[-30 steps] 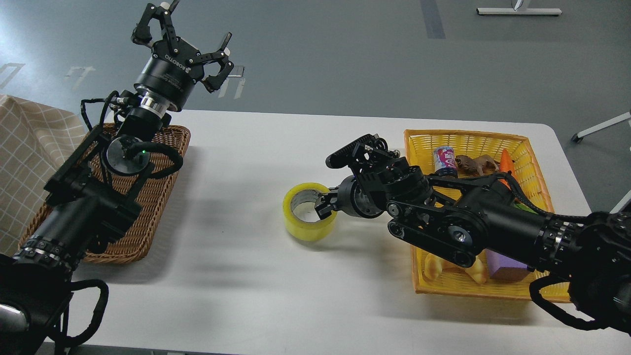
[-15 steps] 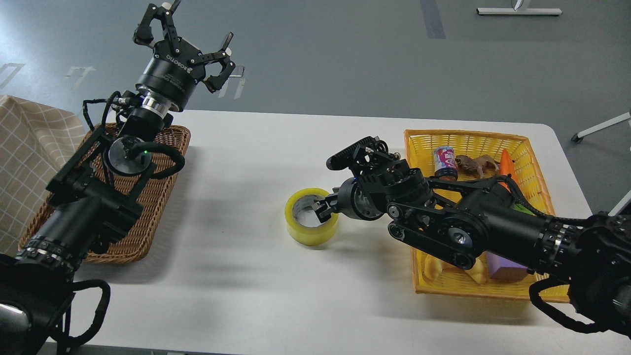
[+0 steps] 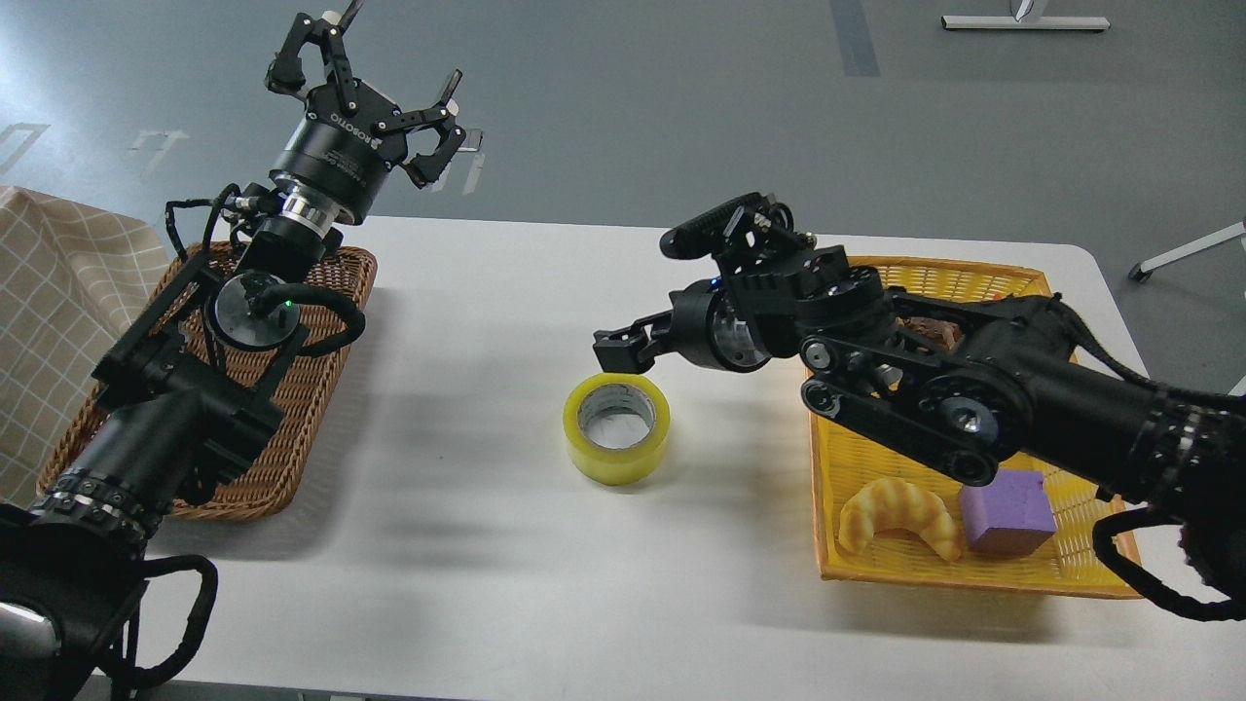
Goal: Place and transfer tape with both arms
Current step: 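Lower the tape roll onto the table and open the right gripper, then withdraw the right gripper back above the yellow tray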
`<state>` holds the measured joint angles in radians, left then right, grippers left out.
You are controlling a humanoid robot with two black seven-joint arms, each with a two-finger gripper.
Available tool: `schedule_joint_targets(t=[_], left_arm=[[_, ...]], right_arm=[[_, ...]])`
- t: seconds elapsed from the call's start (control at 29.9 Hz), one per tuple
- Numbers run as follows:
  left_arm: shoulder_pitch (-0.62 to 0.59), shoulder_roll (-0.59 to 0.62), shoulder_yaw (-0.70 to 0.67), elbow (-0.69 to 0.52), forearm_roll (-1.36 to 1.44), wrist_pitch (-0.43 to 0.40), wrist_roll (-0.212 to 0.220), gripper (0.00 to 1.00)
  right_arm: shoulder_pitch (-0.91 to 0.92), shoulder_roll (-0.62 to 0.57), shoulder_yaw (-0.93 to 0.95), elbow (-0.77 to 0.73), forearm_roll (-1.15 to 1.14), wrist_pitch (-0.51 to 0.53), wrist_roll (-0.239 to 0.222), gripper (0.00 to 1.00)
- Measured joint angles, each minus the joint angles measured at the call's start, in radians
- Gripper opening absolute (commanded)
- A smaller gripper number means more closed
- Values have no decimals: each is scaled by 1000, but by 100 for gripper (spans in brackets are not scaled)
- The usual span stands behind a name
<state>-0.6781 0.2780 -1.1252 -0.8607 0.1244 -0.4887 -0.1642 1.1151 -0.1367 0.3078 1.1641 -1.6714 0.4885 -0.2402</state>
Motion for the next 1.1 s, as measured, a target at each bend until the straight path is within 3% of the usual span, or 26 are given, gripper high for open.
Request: schedule_joint_targets(t=[0.23, 0.6, 0.84, 1.1], left_arm=[[1, -3, 3, 1, 2, 0, 2, 98], [1, 7, 20, 9, 11, 0, 5, 98], [1, 8, 23, 11, 18, 0, 11, 98], [1, 10, 21, 11, 18, 0, 5, 98]], right_arm=[[-15, -189, 172, 158, 1, 0, 5, 100], [-252, -276, 662, 292, 145, 0, 14, 100], [-419, -230, 968, 279, 429, 0, 15, 100], [-566, 14, 1382, 219, 808, 0, 15, 100]])
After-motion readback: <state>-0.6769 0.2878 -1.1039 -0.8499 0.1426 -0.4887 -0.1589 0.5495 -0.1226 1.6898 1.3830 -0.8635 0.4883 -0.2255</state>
